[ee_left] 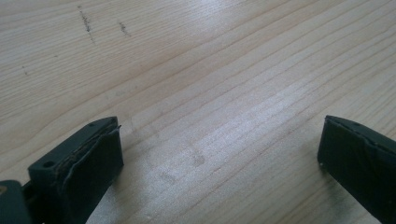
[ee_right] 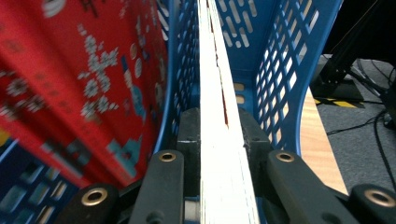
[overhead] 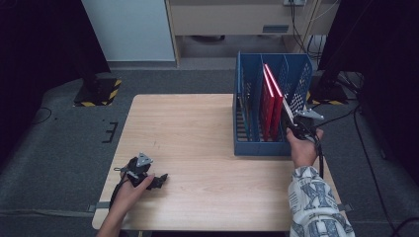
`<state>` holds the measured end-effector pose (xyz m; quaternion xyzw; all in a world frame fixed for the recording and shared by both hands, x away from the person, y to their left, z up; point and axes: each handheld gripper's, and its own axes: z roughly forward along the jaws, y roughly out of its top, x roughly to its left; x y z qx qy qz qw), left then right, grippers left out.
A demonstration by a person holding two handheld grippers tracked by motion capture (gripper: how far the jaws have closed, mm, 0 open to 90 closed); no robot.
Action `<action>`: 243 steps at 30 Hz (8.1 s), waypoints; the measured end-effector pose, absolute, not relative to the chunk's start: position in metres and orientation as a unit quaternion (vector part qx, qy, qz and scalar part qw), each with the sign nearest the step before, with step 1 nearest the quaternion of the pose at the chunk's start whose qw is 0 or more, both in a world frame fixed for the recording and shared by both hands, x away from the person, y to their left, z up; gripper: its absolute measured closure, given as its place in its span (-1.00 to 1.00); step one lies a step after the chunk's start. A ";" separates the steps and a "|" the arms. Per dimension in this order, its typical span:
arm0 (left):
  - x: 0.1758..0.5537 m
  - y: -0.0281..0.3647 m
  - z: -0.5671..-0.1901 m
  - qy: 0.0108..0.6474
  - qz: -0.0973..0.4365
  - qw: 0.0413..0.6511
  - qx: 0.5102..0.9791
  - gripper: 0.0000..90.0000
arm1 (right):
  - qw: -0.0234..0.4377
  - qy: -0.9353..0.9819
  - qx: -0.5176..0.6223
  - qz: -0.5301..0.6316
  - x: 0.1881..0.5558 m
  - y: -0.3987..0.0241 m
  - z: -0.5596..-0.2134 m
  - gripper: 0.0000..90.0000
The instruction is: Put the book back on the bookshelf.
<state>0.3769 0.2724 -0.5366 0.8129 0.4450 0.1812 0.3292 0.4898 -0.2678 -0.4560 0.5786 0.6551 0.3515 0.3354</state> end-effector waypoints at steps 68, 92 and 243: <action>0.377 0.272 -0.537 0.444 0.181 0.329 0.814 -1.00 | 0.321 0.633 0.561 0.426 0.466 -0.277 -0.426 -0.28; 0.377 0.272 -0.537 0.444 0.181 0.329 0.814 -1.00 | 0.281 0.654 0.531 0.461 0.447 -0.277 -0.419 -0.83; 0.377 0.271 -0.536 0.439 0.179 0.328 0.817 -1.00 | 0.162 0.832 0.398 0.350 0.385 -0.053 -0.539 -0.90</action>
